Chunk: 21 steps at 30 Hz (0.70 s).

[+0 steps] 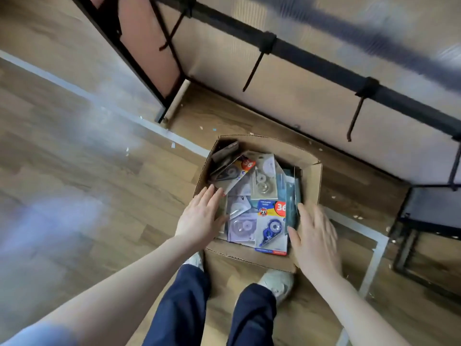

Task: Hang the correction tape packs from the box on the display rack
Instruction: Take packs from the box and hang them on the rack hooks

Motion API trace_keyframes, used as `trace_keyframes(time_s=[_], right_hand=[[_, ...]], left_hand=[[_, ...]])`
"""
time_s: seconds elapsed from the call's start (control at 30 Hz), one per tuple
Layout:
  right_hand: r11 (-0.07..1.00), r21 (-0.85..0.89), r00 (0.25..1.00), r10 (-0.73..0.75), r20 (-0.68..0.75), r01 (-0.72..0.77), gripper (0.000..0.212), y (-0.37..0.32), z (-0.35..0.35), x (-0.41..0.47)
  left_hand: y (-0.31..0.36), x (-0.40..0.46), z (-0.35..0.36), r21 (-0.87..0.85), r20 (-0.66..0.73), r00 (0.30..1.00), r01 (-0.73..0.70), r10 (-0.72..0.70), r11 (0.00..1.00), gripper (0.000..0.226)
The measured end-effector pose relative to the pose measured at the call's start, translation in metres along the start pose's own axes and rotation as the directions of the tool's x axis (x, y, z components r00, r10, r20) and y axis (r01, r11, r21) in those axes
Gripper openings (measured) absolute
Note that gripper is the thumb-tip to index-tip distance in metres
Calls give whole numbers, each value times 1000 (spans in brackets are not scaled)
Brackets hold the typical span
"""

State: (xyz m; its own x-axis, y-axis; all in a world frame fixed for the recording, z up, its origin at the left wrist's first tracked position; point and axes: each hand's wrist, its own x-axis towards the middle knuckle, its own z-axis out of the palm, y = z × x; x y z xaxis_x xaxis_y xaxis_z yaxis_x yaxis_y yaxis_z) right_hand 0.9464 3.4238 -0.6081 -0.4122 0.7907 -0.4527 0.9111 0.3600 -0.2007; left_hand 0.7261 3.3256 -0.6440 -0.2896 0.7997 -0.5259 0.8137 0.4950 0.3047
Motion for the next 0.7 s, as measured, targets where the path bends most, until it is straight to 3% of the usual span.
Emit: trace_keyframes(time_s=[0.23,0.5,0.7], right_hand=[[999,-20,995,47,94,-45,59,10,66,36],[996,-72,994,62,88,-56,61,24,111,69],[997,-66,997,45,65,-40,63,32,127,84]], left_hand=[[-25,67,62,44,96,995,-33,29,998,68],[-25,117,101,6,132,991,24,-25,1000,72],[-28,138,120,65,-13,1000,22,-21,998,71]])
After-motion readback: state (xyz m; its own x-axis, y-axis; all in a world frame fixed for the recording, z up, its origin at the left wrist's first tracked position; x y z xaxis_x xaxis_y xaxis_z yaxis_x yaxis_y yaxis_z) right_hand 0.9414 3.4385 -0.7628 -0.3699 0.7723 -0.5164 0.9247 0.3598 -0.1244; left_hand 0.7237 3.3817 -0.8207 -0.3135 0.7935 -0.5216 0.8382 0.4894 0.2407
